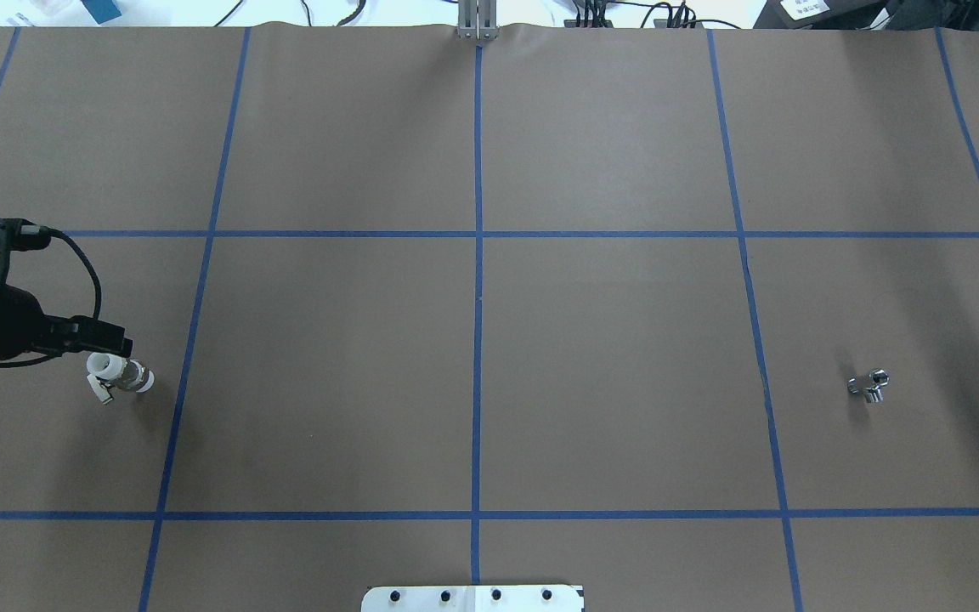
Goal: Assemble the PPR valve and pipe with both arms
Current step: 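Lower the left gripper over the white valve fitting, then close the left gripper on the white valve fitting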
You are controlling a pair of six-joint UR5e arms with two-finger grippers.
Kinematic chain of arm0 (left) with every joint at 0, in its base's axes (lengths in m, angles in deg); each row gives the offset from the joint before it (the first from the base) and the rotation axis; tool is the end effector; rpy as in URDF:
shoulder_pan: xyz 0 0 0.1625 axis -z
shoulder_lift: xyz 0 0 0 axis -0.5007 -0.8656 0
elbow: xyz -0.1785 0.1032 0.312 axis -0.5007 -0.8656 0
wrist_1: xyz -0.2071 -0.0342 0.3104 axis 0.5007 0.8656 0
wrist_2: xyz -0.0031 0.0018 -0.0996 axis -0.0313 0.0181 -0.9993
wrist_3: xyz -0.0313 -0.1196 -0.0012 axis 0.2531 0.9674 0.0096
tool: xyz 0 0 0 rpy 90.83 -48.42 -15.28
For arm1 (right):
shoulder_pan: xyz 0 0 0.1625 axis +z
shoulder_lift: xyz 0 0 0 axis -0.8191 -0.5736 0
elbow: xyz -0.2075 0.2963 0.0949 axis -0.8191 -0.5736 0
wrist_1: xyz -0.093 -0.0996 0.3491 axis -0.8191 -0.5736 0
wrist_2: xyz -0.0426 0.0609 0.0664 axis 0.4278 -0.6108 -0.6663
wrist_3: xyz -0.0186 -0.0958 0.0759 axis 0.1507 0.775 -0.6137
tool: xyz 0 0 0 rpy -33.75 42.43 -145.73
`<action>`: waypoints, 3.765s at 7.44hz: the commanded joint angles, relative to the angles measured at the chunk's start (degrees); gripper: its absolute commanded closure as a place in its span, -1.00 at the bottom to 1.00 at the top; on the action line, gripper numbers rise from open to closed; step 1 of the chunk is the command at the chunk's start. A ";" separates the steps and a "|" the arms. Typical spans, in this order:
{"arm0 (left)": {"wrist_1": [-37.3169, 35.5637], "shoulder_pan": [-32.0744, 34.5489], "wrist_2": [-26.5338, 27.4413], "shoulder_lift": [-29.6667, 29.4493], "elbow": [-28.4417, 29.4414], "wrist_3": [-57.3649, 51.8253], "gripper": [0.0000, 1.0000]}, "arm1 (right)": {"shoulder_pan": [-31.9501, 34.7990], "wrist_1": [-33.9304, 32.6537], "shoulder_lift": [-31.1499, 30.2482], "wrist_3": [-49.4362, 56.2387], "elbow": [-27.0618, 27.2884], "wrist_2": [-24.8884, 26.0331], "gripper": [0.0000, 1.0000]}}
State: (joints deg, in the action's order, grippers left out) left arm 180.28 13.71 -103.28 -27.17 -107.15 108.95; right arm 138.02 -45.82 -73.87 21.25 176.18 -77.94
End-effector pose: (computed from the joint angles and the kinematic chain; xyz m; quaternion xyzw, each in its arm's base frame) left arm 0.2678 -0.3590 0.4353 0.0541 0.4428 0.0023 0.8950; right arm -0.0097 -0.4780 0.5512 0.0801 -0.3765 -0.0630 0.9208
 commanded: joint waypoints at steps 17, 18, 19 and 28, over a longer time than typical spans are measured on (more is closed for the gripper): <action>-6.38 -4.91 1.87 -2.25 2.28 -4.91 -0.74 | -0.15 -0.09 -0.03 -0.18 -0.09 -0.18 -1.00; -6.47 -4.91 1.87 -2.25 2.19 -4.91 -0.74 | -0.06 -0.09 -0.03 -0.09 -0.09 -0.18 -0.99; -6.38 -4.82 1.87 -2.25 2.10 -4.91 -0.73 | -0.06 -0.09 -0.03 -0.18 -0.09 -0.18 -1.00; -7.26 -3.67 1.96 -2.25 2.28 -5.27 -0.42 | -0.15 -0.09 -0.03 -0.09 -0.27 -0.18 -1.00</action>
State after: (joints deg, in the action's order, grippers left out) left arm 173.11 9.99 -101.33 -29.35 -104.88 103.69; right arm 137.89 -45.91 -73.90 21.16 175.97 -78.12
